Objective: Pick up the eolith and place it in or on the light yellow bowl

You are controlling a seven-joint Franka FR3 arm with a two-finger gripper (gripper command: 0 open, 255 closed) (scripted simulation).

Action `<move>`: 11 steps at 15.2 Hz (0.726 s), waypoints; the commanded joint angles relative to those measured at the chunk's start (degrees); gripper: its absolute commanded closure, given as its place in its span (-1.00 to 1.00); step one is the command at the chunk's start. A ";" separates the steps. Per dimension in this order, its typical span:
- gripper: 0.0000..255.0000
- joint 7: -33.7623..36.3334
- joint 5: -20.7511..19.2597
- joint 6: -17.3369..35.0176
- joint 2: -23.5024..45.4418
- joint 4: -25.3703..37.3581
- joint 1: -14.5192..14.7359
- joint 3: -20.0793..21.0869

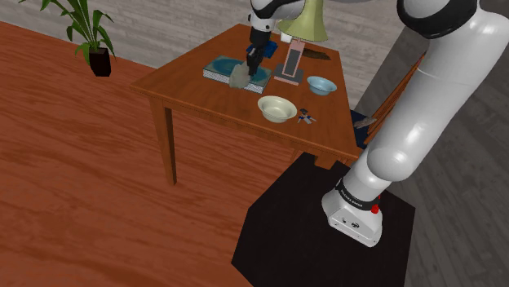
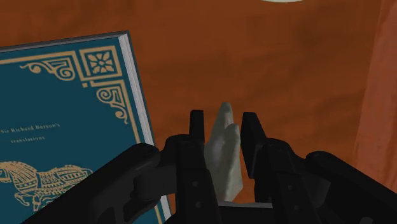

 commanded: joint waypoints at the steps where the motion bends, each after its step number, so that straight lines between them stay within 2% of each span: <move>1: 1.00 -0.25 -0.49 0.48 -3.22 -3.66 -0.17 -0.25; 11: 1.00 -1.05 -4.51 2.66 -25.43 -27.84 -2.16 -1.39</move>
